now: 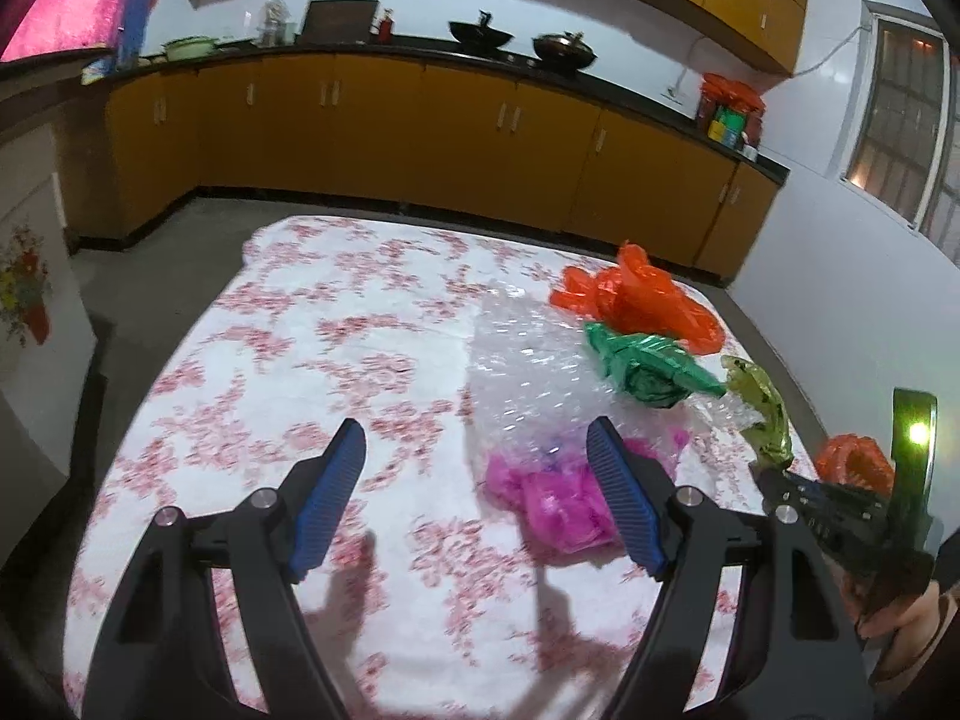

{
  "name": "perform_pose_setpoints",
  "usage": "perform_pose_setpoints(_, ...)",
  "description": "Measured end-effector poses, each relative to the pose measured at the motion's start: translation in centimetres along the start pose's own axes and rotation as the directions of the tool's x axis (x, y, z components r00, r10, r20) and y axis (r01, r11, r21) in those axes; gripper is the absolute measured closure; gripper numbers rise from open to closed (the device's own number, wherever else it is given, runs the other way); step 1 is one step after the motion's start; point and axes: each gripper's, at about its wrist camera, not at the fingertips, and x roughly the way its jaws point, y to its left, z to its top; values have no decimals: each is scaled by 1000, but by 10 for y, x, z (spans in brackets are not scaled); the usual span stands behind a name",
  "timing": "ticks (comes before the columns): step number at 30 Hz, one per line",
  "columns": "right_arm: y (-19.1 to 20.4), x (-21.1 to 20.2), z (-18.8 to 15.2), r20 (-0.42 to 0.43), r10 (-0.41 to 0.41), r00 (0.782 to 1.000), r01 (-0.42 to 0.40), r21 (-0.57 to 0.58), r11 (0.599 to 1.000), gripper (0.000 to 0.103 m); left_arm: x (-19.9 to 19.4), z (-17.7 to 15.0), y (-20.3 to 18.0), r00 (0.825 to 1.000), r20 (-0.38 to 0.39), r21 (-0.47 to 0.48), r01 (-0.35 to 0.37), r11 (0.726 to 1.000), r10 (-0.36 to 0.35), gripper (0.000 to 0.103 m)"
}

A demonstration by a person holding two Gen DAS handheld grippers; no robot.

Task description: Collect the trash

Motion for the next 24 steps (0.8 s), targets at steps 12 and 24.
perform_pose_setpoints(12,1,-5,-8,4,-11,1000,11,-14,1000,90,43,14,-25,986,-120,-9,113,994,-113,60)
perform_pose_setpoints(24,0,-8,-5,10,-19,1000,19,-17,1000,90,21,19,-27,993,-64,32,99,995,-97,95)
